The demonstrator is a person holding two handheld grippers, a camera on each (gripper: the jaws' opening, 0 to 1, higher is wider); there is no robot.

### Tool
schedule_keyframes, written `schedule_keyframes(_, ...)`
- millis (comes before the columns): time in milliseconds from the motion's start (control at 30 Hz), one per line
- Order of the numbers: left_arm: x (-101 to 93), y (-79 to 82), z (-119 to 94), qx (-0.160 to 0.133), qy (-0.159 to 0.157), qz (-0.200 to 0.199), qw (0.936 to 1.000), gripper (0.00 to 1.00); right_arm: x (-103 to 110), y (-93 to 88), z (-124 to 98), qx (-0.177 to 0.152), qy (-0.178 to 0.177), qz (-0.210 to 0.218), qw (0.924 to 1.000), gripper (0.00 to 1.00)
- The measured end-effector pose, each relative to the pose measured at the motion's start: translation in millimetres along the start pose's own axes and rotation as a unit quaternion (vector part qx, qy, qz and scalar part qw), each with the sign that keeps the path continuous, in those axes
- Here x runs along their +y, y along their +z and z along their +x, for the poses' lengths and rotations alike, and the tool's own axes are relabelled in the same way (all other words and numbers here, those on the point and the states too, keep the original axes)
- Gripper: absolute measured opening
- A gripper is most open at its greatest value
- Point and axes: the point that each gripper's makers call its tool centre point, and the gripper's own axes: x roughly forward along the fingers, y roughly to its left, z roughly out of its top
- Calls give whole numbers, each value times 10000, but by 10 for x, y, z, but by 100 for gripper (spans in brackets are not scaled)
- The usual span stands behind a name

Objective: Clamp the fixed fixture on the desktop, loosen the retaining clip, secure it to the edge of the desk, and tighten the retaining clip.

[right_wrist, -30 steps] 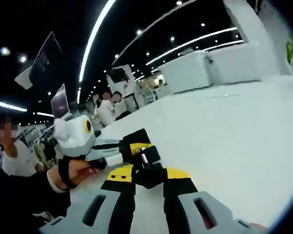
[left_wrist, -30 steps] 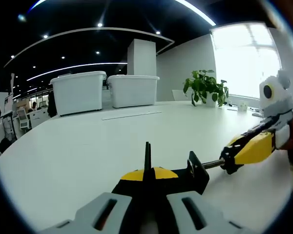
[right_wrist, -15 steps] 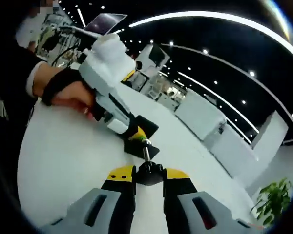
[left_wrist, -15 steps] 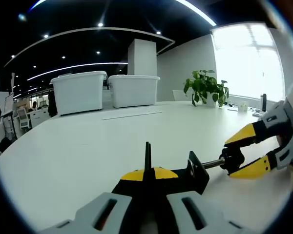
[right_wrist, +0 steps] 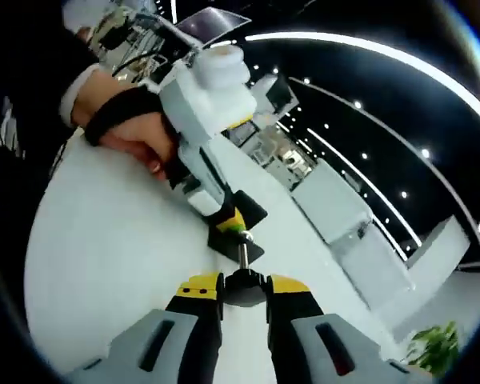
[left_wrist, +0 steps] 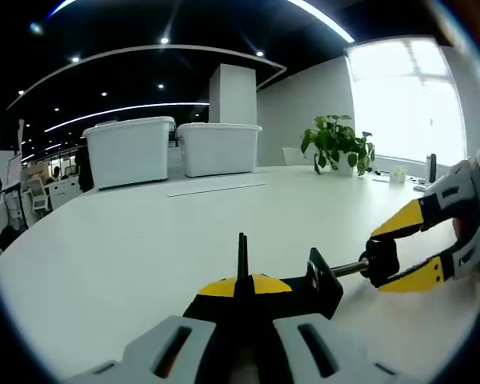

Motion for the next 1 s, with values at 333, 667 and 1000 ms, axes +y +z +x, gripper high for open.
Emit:
schedule_keyframes(333, -3, 1, 3, -2, -5, 4, 10000, 5, -137, -212, -95, -155, 313, 3812, 9238, 23)
schedule_keyframes(667, 2, 4, 4, 1, -12, 0, 10000, 5, -34, -213, -15, -144, 503, 4121, 9096, 18)
schedule_keyframes(1000, 6, 1, 13, 12, 8, -52, 10000, 5, 35, -92, -19, 87, 63, 885, 9960, 17)
